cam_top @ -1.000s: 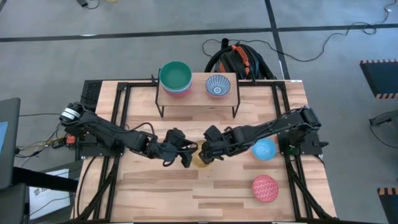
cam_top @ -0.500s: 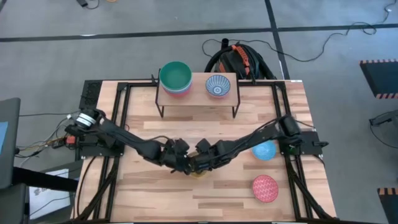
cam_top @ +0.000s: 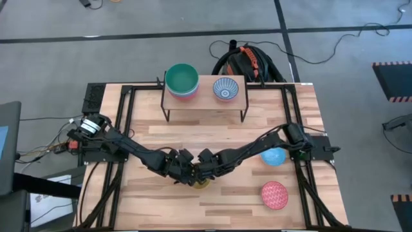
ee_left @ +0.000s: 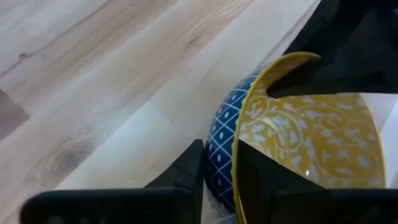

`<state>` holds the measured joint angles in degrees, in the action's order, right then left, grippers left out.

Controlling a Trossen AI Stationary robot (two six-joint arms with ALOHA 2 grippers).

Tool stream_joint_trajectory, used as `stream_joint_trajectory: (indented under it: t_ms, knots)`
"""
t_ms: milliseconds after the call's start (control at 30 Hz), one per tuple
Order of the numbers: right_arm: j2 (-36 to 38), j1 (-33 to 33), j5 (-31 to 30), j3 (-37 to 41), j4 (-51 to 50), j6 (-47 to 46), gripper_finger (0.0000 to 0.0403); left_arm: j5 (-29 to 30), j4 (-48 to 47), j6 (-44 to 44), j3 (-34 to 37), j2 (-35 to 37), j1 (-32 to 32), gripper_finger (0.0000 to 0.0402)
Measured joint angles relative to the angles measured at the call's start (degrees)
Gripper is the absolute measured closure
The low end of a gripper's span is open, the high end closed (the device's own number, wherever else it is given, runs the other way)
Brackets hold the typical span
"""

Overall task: Place and stack bowls onto a shelf
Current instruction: Stack the yellow patterned bowl on top of the blue patterned bowl on the shelf

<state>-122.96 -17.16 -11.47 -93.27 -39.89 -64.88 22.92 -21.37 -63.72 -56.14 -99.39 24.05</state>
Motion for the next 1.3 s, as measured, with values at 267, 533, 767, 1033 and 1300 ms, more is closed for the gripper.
stream_joint_trajectory:
  t_ms: [267,533,767,1033,1300]
  knots:
    - [0.9,0.0,0.7,0.1,-4.8,1.7,0.0281,0.1,0.5,-0.3,0.0,-0.2,0.0,0.0377]
    - [8.0,-4.4,0.2,0.2,-15.0,20.1,0.0203,-0.4,-3.9,0.3,0.9,-0.2,0.3,0.0388]
    - [15.4,-6.3,-11.6,0.1,-16.2,21.7,0.0198,0.0,-6.5,1.1,0.3,-0.1,0.2,0.0398]
    - [20.6,-5.0,-15.5,0.1,-16.4,19.8,0.0210,0.0,-5.7,3.1,0.3,-0.1,-1.5,0.0399]
    - [28.4,-5.0,-18.5,0.2,-18.3,15.4,0.0212,0.1,-5.7,8.6,-1.0,2.4,-4.0,0.0400]
